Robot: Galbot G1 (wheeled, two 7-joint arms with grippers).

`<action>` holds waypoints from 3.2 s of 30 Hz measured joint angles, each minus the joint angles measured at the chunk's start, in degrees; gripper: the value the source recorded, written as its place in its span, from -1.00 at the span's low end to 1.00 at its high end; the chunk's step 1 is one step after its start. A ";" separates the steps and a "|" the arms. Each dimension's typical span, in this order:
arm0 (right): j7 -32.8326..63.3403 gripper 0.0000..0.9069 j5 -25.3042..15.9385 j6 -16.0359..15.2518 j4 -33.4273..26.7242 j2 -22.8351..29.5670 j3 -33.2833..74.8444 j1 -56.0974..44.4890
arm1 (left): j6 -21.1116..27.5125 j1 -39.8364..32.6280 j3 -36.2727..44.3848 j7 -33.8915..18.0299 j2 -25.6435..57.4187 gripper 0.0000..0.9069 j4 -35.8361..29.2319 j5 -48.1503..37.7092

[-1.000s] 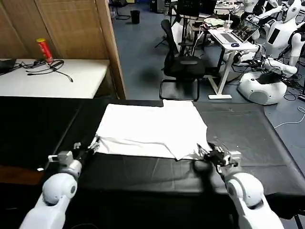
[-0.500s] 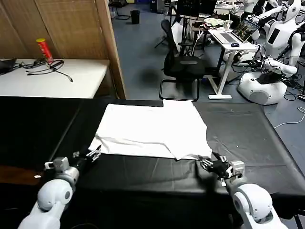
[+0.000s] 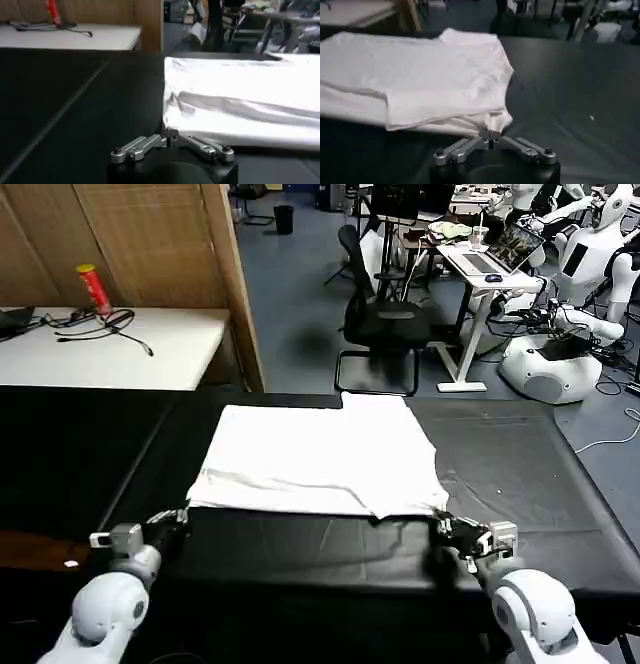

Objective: Fold and organize the clothes.

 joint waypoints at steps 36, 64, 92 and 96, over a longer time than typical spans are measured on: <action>-1.05 0.94 3.20 -0.02 12.21 -1.67 4.15 -8.64 | 6.95 20.79 -12.17 -1.23 4.04 0.94 -17.44 -2.72; 0.43 0.94 4.43 3.89 -43.80 5.66 -18.76 48.59 | 8.91 -40.03 17.65 3.00 4.52 0.94 25.61 -13.94; -2.64 0.68 -3.24 4.49 -65.06 16.06 -20.60 58.43 | 8.69 -47.37 21.84 5.38 1.52 -0.42 39.99 -8.90; -2.76 0.66 -3.25 4.35 -65.08 16.05 -20.48 58.34 | 8.63 -47.99 22.07 5.85 1.28 -0.53 41.78 -8.37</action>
